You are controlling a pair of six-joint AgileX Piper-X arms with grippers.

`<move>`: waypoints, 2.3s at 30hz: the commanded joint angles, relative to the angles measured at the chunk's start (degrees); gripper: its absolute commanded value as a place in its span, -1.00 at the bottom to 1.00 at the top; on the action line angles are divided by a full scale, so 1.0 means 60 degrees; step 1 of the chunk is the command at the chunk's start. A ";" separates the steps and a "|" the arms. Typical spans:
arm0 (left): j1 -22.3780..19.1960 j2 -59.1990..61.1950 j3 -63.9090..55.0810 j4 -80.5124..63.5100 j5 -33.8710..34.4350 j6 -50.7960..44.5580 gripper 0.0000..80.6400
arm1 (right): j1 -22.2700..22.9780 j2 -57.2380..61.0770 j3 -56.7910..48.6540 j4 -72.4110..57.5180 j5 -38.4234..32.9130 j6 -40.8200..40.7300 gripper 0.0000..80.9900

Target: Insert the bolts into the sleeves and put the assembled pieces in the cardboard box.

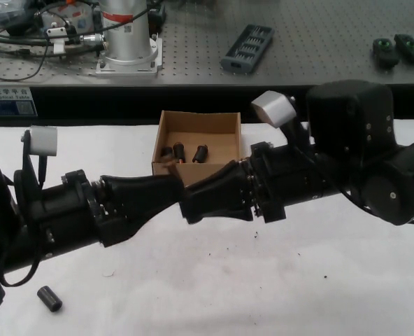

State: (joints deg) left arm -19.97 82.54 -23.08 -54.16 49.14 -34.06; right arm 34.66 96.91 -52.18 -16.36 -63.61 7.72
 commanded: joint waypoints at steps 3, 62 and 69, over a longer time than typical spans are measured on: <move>-0.0079 -0.0023 0.0086 0.0218 -0.0089 -0.0406 0.59 | -0.0028 -0.0187 -0.0124 -0.0194 0.0017 0.0088 -0.89; 0.0708 -0.6322 0.0069 0.8521 -0.3064 0.2589 -0.31 | -0.0971 0.6808 -1.1226 0.7065 0.6583 0.1186 0.15; 0.0708 -0.6322 0.0069 0.8521 -0.2999 0.2589 -0.31 | -0.0552 0.6116 -1.1226 0.9604 0.5846 0.0463 -0.08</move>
State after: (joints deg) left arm -15.83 45.14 -22.29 -2.36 31.01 -19.34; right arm 29.81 137.64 -118.29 34.21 -27.28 13.85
